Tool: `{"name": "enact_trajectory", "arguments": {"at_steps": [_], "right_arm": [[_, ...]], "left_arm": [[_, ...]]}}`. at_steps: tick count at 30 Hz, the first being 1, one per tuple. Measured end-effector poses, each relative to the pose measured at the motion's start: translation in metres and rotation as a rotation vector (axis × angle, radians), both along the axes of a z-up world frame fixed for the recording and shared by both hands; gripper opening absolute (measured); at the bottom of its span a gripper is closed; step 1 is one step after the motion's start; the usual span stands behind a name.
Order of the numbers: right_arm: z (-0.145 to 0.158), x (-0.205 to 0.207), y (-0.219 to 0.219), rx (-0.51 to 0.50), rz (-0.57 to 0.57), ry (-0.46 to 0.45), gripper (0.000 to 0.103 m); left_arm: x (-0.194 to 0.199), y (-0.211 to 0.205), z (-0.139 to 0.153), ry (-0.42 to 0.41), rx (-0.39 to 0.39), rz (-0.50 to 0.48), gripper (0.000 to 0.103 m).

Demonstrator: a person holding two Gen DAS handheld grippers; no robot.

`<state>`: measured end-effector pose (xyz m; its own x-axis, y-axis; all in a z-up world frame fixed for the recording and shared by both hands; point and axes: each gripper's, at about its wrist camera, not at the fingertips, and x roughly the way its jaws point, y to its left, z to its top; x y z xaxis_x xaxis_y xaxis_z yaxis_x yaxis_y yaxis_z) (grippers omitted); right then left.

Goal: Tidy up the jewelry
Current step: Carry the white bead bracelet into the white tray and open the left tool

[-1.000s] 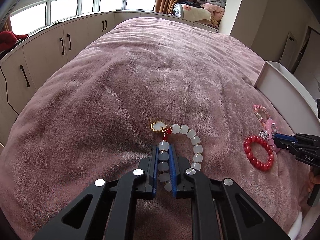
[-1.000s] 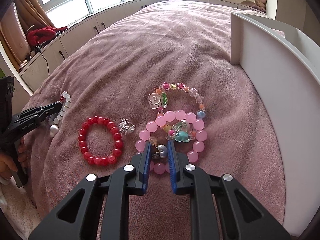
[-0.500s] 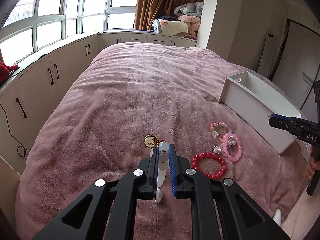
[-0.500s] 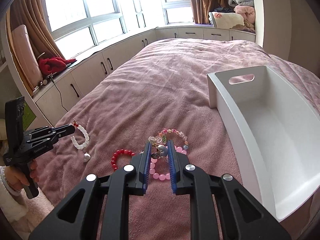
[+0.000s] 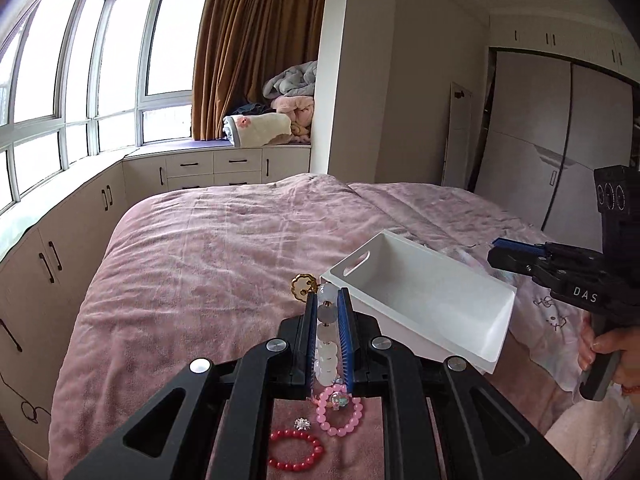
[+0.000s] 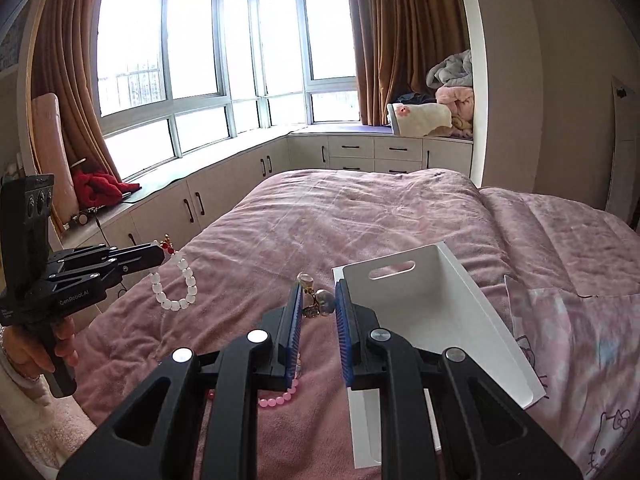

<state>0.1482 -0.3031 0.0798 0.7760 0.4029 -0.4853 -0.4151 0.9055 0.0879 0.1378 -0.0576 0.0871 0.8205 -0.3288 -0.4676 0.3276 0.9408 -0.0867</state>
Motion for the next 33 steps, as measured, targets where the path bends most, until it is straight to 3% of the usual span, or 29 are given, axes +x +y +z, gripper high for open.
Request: {"name": "enact_trajectory", "arguments": {"at_steps": [9, 12, 17, 23, 31, 33], "right_arm": [[0.004, 0.010, -0.064, 0.016, -0.091, 0.000, 0.017], [-0.004, 0.016, -0.077, -0.004, -0.110, 0.018, 0.017], [-0.025, 0.026, -0.094, 0.014, -0.154, 0.064, 0.017], [-0.055, 0.035, -0.105, 0.058, -0.173, 0.132, 0.017], [-0.081, 0.043, -0.100, 0.081, -0.160, 0.182, 0.018], [-0.085, 0.044, -0.099, 0.079, -0.154, 0.190, 0.018]], "left_arm": [[0.039, -0.080, 0.025, 0.001, -0.036, -0.114, 0.015], [0.050, -0.103, 0.027, 0.019, -0.065, -0.144, 0.015], [0.071, -0.144, 0.024, 0.043, -0.036, -0.188, 0.015], [0.105, -0.171, 0.006, 0.132, -0.059, -0.189, 0.015], [0.140, -0.197, -0.038, 0.226, 0.062, -0.171, 0.016], [0.146, -0.198, -0.047, 0.253, 0.063, -0.162, 0.016]]}}
